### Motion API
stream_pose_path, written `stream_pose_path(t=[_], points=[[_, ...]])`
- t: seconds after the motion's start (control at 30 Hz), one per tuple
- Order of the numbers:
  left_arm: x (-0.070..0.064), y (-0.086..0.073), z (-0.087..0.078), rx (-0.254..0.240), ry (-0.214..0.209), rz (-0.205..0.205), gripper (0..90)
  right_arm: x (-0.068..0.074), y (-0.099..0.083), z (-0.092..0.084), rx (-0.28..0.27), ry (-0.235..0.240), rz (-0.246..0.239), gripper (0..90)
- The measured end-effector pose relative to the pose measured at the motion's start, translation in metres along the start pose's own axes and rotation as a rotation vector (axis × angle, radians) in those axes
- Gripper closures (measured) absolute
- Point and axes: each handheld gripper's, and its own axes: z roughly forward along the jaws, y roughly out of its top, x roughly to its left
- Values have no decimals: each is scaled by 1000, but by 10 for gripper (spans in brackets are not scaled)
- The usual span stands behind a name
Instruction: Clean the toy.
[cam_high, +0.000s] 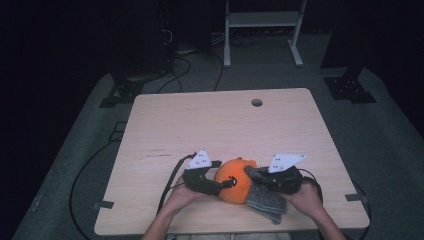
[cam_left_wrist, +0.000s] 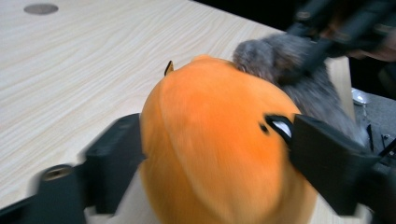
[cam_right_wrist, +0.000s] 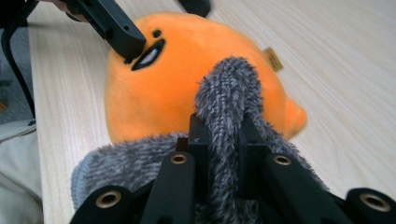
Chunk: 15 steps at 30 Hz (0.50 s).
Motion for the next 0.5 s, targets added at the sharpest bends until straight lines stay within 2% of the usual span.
stream_pose_path(t=[0.03,0.1,0.13,0.17,0.23,0.3,0.37,0.5], points=[[-2,0,1,-1,-9,12,164,5,3,1,-16,15,-9,787],[-5,-3,3,18,14,71,225,14,8,2,-31,44,-42,787],[-4,-5,1,15,10,76,265,15,9,3,-22,41,-47,787],[-2,-7,0,17,6,70,283,13,7,3,-19,41,-42,788],[1,-10,-3,18,2,67,303,3,0,0,-14,40,0,788],[4,-12,-4,14,-11,55,304,-7,-8,-2,17,27,39,787],[4,-13,-3,7,-21,47,303,-12,-14,-4,26,30,73,787],[7,-12,-3,11,-31,17,273,-6,-6,-5,-30,48,58,787]])
